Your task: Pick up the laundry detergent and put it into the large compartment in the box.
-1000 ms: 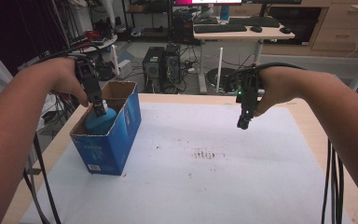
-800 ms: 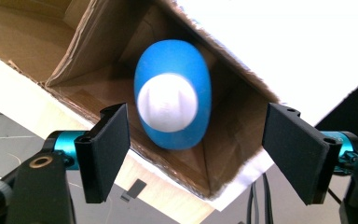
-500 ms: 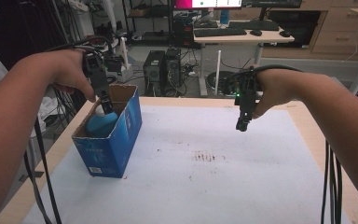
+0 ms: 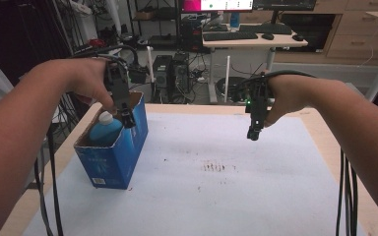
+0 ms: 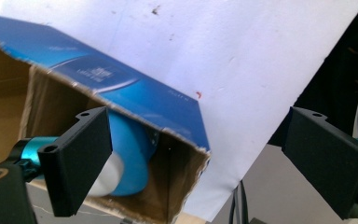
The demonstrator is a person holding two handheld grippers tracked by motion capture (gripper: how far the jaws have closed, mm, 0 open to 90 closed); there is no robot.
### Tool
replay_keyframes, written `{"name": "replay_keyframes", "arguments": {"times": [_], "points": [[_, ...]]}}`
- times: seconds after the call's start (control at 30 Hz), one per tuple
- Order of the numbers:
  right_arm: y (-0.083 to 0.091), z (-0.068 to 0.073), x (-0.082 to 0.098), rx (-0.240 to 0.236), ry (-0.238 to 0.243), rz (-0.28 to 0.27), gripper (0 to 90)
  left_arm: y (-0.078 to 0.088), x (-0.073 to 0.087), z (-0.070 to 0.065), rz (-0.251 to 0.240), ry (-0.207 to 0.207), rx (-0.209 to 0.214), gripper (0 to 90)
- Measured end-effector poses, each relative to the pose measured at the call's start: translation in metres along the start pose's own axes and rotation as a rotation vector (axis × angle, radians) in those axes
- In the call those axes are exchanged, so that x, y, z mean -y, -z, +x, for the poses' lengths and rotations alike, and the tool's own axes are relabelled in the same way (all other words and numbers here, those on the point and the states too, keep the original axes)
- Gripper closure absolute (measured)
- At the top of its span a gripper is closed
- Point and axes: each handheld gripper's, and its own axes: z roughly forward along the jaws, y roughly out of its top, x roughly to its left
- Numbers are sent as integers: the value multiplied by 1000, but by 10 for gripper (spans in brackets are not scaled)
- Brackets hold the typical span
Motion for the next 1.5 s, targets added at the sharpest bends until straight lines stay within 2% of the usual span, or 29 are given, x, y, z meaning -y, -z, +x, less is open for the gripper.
{"name": "replay_keyframes", "arguments": {"times": [0.23,0.3,0.4,0.57,0.73,0.97,1.0,1.1,1.17,1.3,1.4,1.5], "points": [[0,1,0,1,2,0,32,-9,-12,-7,23,-46,5,56],[0,1,0,-2,1,2,32,-11,-14,-9,30,-37,8,33],[0,1,0,-2,1,2,32,-13,-17,-9,38,-49,9,20],[-1,1,-1,-2,6,1,32,-16,-22,-10,42,-87,-9,16],[-3,2,-3,-1,4,16,32,-20,-28,-8,56,-112,17,16],[-3,4,-4,-5,1,28,32,-19,-36,-3,35,-163,16,16],[-3,4,-4,-8,0,28,32,-17,-36,-2,33,-181,14,16],[-4,4,-6,-14,-2,30,32,-14,-37,-2,18,-195,16,16],[-5,3,-6,-12,-7,30,32,-14,-38,-2,7,-232,1,17],[-5,3,-6,-12,-13,27,32,-18,-40,-3,24,-255,-22,16],[-4,5,-5,-16,-8,31,32,-24,-48,-3,36,-286,-29,17],[-3,7,-5,-12,-9,30,32,-26,-56,-3,15,-300,-21,17]]}}
